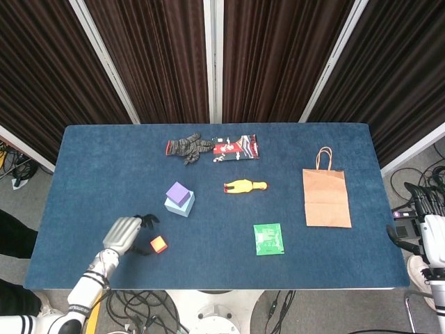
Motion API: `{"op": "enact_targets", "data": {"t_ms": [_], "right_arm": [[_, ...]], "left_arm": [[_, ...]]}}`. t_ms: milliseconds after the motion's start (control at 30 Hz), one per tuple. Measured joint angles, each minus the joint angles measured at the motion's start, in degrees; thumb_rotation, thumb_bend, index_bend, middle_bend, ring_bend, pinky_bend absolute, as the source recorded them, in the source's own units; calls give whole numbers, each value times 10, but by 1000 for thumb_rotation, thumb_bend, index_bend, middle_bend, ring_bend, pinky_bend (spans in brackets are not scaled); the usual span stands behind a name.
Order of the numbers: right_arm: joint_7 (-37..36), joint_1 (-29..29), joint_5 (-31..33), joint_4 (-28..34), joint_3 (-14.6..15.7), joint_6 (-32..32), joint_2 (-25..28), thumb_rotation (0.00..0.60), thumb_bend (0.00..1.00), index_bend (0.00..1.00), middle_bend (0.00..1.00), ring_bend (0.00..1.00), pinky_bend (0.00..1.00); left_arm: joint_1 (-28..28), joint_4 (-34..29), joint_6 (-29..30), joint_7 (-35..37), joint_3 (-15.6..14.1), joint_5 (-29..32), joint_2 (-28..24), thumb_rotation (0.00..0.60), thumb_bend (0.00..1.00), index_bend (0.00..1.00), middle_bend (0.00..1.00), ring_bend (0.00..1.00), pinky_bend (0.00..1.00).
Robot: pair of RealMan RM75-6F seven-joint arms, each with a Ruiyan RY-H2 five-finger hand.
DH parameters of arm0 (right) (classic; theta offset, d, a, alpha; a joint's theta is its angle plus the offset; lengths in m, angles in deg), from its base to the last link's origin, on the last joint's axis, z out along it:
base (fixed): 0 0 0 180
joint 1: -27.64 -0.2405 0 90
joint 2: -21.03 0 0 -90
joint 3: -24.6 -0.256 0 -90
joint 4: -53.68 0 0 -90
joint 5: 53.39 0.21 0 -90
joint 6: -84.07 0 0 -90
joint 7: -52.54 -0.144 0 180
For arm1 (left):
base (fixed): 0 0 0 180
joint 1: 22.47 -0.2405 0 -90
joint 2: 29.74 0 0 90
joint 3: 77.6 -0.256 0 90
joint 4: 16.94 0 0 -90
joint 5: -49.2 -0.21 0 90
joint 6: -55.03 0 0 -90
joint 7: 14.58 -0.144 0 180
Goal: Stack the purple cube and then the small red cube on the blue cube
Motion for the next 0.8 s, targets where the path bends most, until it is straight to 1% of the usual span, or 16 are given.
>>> {"op": "enact_targets", "data": {"t_ms": [167, 367, 600, 800], "right_arm": [[-1, 0, 3, -1, 0, -1, 0, 600, 224, 0, 78, 0, 0], [1, -1, 8, -1, -2, -2, 0, 600, 224, 0, 78, 0, 0], [4, -2, 9, 0, -2, -3, 0, 600, 223, 0, 78, 0, 0], [4, -2, 9, -2, -2, -1, -2, 600, 224, 0, 78, 0, 0]], "left_arm": [[-9, -11, 17, -48, 9, 36, 36, 600, 56, 373, 527, 412, 503], [-14, -15, 25, -78, 27, 73, 66, 600, 57, 372, 530, 414, 503], [-21, 9, 50, -107, 31, 66, 94, 600, 57, 375, 538, 420, 490], [-32, 7, 54, -123, 30, 80, 106, 600, 58, 375, 550, 420, 488]]}}
